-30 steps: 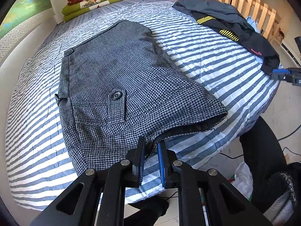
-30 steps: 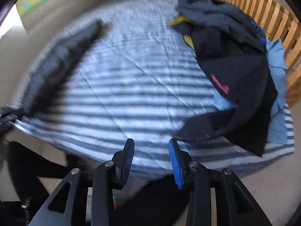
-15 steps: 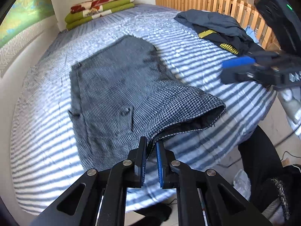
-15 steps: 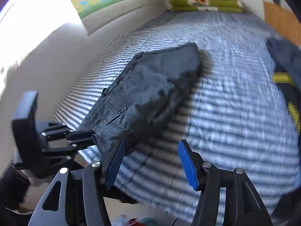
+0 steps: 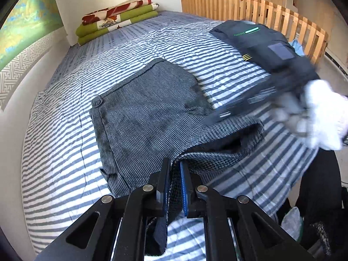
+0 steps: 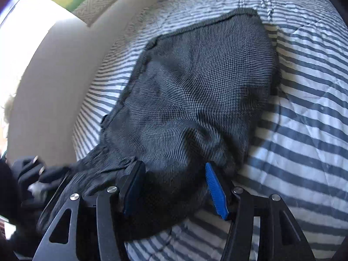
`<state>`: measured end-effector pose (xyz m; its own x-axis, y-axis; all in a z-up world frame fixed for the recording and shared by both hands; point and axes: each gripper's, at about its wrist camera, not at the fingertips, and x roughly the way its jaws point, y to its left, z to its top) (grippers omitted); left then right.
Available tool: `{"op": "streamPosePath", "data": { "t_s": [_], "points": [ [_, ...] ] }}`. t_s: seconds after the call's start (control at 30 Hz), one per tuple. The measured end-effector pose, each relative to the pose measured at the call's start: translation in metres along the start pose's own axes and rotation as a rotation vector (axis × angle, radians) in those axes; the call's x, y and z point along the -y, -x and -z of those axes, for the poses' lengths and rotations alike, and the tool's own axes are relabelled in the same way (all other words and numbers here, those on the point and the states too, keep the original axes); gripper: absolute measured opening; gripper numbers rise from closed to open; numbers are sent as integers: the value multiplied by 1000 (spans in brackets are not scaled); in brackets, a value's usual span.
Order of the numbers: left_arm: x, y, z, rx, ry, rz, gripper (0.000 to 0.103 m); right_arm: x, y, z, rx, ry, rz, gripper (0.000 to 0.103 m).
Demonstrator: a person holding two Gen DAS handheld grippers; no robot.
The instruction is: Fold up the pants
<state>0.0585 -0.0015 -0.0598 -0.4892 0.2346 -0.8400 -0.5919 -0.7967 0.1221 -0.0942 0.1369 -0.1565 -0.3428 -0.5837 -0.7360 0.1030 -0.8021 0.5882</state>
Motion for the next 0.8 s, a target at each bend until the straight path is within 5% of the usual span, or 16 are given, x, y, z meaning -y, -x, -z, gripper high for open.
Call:
{"op": "streamPosePath", "data": {
  "t_s": [0.13, 0.23, 0.4, 0.57, 0.63, 0.67, 0.7, 0.73, 0.8],
  "points": [
    [-3, -8, -6, -9, -15, 7, 9, -34, 56, 23, 112, 229, 6, 60],
    [-7, -12, -8, -21, -2, 22, 9, -67, 71, 33, 124, 422, -15, 76],
    [-14, -15, -11, -27, 27, 27, 9, -114, 43, 45, 61, 684, 34, 85],
    [-15, -15, -9, -32, 27, 48, 9, -120, 8, 37, 32, 756, 101, 85],
    [-15, -14, -9, -35, 27, 59, 9, -119, 0, 33, 27, 741, 115, 74],
    [-17, -13, -8, -41, 30, 63, 12, -117, -5, 30, 0, 721, 107, 44],
    [-21, -13, -7, -51, 39, 72, 14, -114, -6, 28, -19, 707, 95, 28],
    [-28, -10, -6, -63, 65, 99, 18, -114, -3, 26, -13, 692, 76, 27],
    [-49, 6, -2, -26, 127, 130, 44, -114, 8, 22, 6, 681, 38, 20]
  ]
}}
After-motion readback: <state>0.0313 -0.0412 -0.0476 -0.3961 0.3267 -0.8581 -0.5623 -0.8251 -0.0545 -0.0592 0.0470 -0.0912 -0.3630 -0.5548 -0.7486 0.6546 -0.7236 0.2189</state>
